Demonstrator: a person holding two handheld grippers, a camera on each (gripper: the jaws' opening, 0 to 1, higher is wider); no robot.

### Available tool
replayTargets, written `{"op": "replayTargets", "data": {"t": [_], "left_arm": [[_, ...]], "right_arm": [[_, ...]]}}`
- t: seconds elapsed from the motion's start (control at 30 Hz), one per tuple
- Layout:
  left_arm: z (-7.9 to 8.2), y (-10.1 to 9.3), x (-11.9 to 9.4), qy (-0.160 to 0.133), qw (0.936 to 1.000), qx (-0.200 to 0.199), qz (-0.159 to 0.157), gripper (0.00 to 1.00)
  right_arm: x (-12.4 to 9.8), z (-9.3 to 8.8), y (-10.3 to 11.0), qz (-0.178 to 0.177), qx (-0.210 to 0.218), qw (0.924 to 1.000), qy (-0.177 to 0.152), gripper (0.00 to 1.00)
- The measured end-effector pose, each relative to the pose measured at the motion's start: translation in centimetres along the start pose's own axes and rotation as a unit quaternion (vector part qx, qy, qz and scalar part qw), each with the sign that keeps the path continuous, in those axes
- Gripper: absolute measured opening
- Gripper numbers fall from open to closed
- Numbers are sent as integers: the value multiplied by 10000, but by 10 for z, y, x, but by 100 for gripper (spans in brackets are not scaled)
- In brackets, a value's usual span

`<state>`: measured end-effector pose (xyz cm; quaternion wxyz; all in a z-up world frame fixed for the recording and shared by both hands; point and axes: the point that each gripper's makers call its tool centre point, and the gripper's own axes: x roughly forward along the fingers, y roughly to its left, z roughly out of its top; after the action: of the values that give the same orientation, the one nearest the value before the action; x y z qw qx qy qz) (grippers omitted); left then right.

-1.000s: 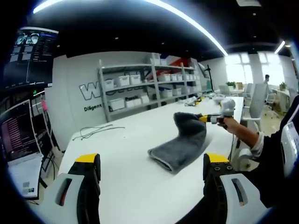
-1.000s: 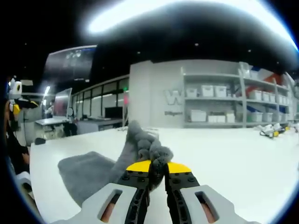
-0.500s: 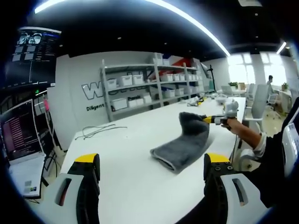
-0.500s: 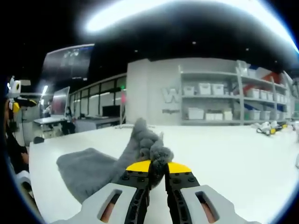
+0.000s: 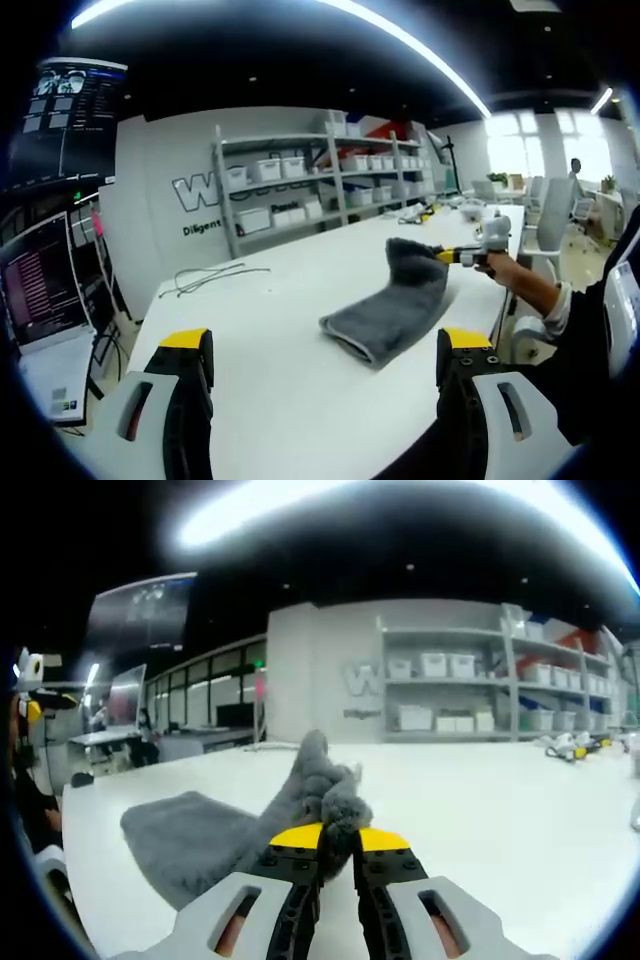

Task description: Open the folded towel by lifting each exposed corner and separating the folded layers until the towel lies flat within the target outline without major curled edges

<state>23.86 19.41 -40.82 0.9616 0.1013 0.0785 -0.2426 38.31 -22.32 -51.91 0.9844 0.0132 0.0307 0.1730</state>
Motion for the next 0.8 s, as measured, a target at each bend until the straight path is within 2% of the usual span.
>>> {"op": "replayTargets", "data": {"t": [0.43, 0.8], "left_arm": [[0, 0, -1, -8, 10000, 10, 14, 91], [0, -1, -1, 5, 10000, 25, 4, 91]], "right_arm": [[-5, 2, -2, -37, 24, 10000, -10, 7], [-3, 0, -16, -99, 56, 9999, 27, 9]]}}
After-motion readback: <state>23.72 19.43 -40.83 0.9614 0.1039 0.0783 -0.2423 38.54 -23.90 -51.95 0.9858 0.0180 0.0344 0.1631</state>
